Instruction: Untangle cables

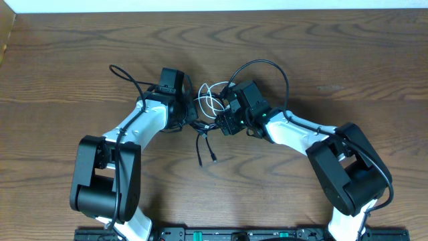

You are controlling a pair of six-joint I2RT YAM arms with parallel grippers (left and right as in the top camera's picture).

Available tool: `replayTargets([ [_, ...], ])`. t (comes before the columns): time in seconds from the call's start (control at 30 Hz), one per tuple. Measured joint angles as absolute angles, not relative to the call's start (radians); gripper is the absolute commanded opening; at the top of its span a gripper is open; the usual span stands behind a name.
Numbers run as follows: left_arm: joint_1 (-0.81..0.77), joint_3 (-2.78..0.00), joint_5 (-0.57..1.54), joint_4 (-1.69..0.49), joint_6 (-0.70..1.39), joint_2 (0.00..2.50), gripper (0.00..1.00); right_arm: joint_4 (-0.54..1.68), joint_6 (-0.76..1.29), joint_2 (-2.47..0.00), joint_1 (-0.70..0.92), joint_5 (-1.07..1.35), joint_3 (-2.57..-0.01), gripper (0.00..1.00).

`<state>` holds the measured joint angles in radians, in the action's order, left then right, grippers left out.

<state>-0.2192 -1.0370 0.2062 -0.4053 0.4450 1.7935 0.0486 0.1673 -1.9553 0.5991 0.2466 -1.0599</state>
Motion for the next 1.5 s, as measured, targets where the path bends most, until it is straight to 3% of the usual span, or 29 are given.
replayTargets([
  [0.27, -0.207, -1.037, 0.248, -0.372, 0.388, 1.794, 0.07, 0.047, 0.127, -1.957, 0.599, 0.246, -1.061, 0.66],
  [0.93, 0.06, -1.037, 0.861, -0.363, 0.123, 1.794, 0.07, 0.05, 0.094, -1.958, 0.599, 0.246, -1.061, 0.65],
  [1.13, 0.091, -1.037, 0.881, -0.363, 0.104, 1.794, 0.08, 0.051, 0.086, -1.958, 0.599, 0.246, -1.061, 0.66],
  [1.5, 0.095, -1.037, 0.595, -0.377, 0.184, 1.794, 0.08, 0.051, 0.085, -1.958, 0.599, 0.246, -1.061, 0.66],
])
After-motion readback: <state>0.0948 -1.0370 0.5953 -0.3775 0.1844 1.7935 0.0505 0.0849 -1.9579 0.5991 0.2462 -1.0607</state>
